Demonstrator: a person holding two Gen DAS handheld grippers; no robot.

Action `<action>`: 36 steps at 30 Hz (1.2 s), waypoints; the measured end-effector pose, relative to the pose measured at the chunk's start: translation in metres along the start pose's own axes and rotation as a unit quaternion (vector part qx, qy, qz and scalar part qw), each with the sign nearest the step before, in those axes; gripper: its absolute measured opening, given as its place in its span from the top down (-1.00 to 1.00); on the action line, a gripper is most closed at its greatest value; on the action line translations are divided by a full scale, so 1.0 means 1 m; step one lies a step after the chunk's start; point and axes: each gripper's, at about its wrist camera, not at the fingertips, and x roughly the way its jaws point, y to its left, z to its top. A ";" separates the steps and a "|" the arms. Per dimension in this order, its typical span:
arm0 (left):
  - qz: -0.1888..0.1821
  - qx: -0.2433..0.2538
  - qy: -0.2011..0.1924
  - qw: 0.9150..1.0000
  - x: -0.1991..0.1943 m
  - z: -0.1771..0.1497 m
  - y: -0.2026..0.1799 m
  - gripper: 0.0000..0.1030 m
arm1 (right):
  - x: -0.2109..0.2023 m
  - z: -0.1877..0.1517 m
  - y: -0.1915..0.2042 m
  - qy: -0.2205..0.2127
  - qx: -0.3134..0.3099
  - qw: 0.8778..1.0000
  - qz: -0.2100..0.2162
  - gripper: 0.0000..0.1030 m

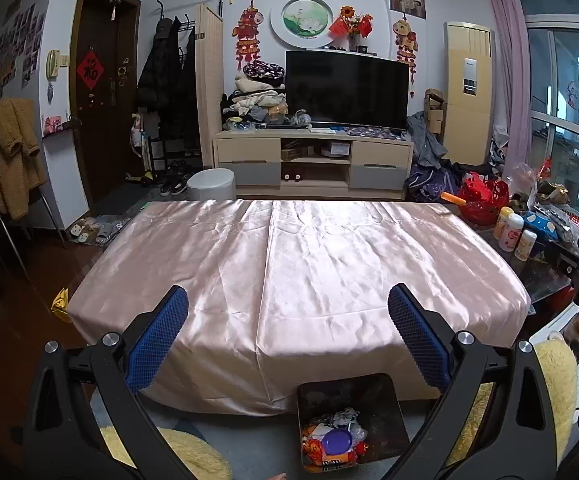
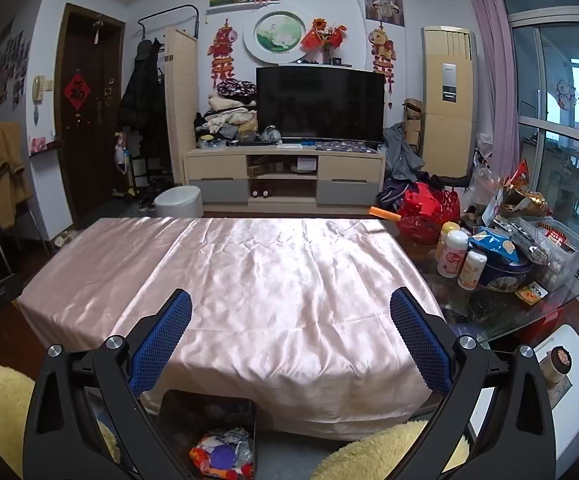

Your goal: Collect trash

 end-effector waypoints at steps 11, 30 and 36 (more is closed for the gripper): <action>0.002 0.008 -0.007 1.000 -0.002 0.005 -0.001 -0.84 | -0.002 0.005 0.000 -0.006 0.000 1.000 -0.007 -0.94; 0.002 0.007 -0.008 1.000 0.000 0.006 -0.002 -0.84 | 0.002 0.006 -0.001 -0.001 0.003 1.000 -0.006 -0.94; 0.003 0.007 -0.007 1.000 0.000 0.006 -0.001 -0.84 | 0.003 0.006 -0.001 0.001 0.003 1.000 -0.005 -0.94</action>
